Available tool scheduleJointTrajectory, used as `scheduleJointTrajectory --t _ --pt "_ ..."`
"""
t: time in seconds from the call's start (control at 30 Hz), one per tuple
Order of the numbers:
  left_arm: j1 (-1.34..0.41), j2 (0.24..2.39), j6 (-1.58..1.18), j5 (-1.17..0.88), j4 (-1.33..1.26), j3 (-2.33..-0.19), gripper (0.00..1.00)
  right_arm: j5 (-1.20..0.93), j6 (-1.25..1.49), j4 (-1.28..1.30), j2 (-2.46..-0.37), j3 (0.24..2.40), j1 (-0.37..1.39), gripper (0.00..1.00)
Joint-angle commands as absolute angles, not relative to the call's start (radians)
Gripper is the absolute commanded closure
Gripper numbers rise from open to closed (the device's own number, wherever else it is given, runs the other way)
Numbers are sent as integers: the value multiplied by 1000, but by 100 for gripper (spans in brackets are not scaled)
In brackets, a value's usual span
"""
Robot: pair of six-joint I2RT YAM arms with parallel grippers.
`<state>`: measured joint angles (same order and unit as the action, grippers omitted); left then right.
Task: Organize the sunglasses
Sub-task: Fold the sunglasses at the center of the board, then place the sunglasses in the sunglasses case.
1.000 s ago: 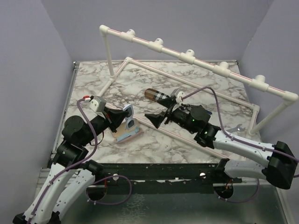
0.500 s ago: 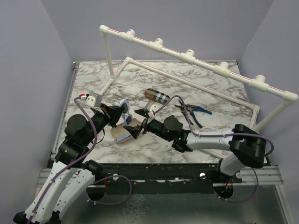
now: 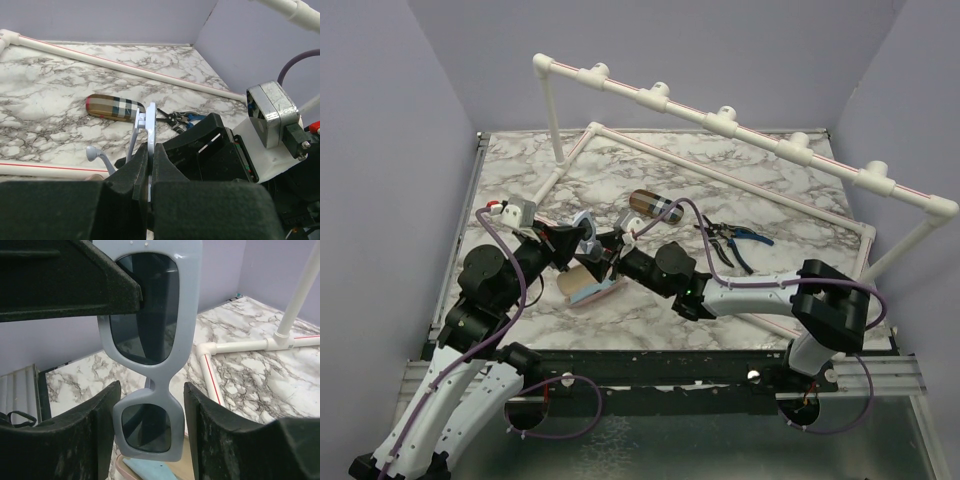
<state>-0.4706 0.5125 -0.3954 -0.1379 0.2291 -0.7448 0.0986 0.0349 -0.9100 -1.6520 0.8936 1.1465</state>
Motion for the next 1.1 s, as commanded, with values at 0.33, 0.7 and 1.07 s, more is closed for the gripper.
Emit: scheduleJointTrajectory --t 0.33,0.7,1.07 --pt "-465 491 -321 -82 216 -709 100 175 9 -839 -1650 905 1154 91" --pt "-465 448 -107 -77 288 -714 26 23 -89 -608 -1603 907 1066 100" --pt "-464 696 -37 257 693 -963 12 -424 -495 36 -1753 1208 922 99"
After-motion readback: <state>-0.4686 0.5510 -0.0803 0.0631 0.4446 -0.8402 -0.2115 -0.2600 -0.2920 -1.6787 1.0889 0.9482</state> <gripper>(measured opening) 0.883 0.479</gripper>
